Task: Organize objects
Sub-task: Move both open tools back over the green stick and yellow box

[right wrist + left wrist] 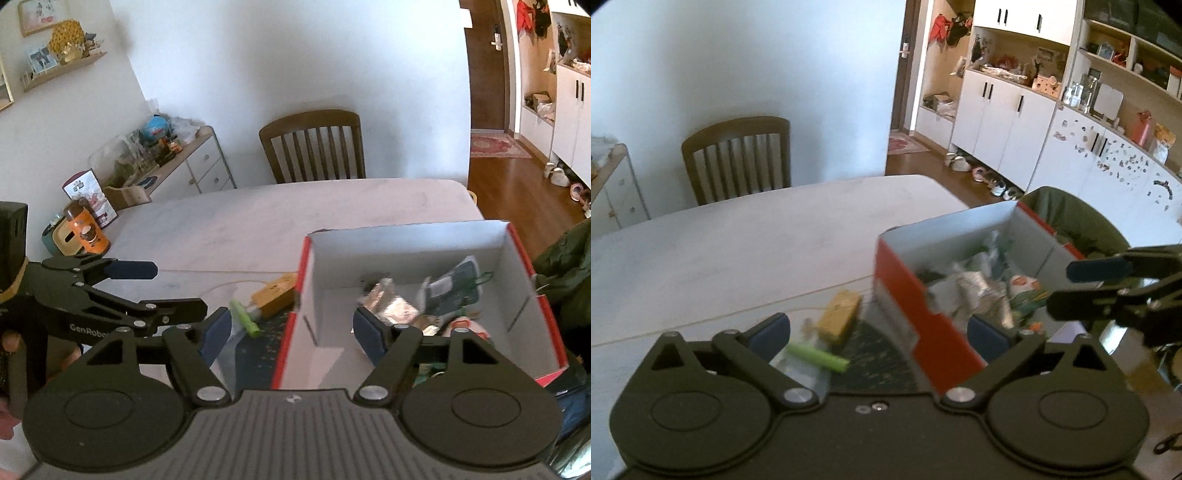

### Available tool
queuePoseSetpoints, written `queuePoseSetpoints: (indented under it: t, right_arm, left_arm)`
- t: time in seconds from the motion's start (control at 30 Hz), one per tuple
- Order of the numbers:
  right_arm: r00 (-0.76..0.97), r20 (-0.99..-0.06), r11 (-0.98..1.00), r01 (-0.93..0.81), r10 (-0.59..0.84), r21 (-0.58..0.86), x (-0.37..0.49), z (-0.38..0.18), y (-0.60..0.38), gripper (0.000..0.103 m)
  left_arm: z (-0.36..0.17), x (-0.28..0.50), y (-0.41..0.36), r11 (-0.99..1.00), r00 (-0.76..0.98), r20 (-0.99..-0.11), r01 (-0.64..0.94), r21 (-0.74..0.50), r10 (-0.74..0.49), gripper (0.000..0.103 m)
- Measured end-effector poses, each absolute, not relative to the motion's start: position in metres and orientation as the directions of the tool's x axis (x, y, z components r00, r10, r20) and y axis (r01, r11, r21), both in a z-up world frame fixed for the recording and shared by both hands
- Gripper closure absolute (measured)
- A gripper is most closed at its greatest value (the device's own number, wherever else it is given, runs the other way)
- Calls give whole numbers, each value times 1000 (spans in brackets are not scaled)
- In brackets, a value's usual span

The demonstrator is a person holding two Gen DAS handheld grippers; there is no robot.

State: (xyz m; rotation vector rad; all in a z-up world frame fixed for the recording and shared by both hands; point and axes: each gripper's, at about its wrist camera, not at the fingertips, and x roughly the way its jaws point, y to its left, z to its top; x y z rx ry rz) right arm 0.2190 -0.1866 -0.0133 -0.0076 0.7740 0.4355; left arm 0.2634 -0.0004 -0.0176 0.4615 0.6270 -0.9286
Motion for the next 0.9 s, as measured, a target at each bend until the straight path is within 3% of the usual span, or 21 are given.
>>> queuePoseSetpoints:
  t: [0.4,0.9]
  right_arm:
    - [620,-709,931,-334,336,149,224,-27,-127,29]
    - [544,-790,954,-247,281,169,270,-61,-55,29]
  left_arm:
    - [-35,304,29,502,409,-691,861,77,-596,1]
    - [-93,339,35,443,424,-673,882,157,-605,1]
